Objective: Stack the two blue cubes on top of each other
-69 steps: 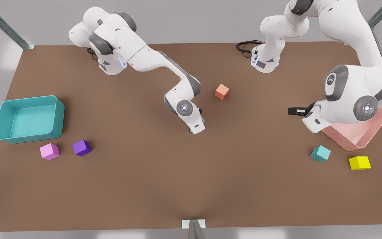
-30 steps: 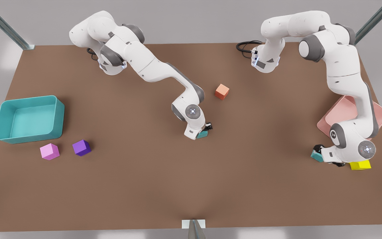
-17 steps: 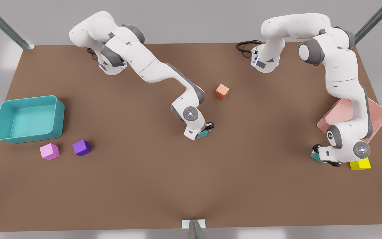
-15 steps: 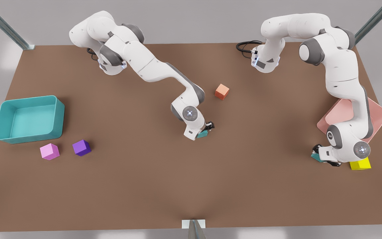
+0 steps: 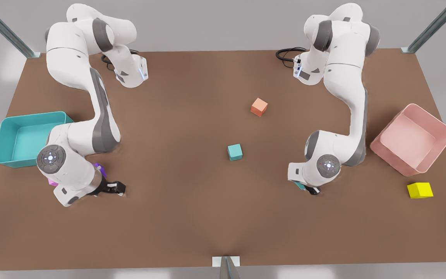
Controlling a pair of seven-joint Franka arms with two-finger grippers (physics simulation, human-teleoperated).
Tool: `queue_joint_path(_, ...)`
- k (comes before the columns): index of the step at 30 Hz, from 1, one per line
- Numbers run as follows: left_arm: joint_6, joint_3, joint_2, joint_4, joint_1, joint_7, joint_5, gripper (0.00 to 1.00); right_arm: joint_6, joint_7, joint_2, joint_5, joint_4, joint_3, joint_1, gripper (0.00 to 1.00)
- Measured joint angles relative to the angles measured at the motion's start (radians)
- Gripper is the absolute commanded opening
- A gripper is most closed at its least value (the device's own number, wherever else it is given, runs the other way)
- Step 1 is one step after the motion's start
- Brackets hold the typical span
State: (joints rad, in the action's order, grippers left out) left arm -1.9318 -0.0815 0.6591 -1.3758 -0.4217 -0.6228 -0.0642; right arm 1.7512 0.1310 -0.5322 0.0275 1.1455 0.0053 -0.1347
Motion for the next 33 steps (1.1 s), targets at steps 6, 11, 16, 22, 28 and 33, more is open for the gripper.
queue_joint_path(6,0.043,0.059,0.066,0.098,-0.193,0.451,-0.116,0.68,-0.168,-0.116,0.411,0.021,0.426,-0.045,0.037,1.0)
queue_joint_path(11,0.023,0.108,0.079,0.064,-0.246,0.75,-0.134,0.68,-0.201,-0.155,0.409,0.027,0.437,-0.041,0.013,1.0)
queue_joint_path(16,-0.022,0.114,0.044,-0.029,-0.293,0.98,-0.134,0.68,-0.216,-0.175,0.391,0.034,0.409,-0.039,0.013,1.0)
queue_joint_path(22,-0.056,0.114,0.028,-0.096,-0.275,1.183,-0.132,0.68,-0.224,-0.189,0.387,0.036,0.406,-0.039,0.013,1.0)
queue_joint_path(28,-0.064,0.114,0.025,-0.119,-0.26,1.329,-0.122,0.69,-0.23,-0.199,0.386,0.036,0.406,-0.039,0.007,1.0)
queue_joint_path(33,-0.063,0.114,0.022,-0.129,-0.255,1.418,-0.115,0.69,-0.232,-0.204,0.381,0.036,0.406,-0.039,-0.003,1.0)
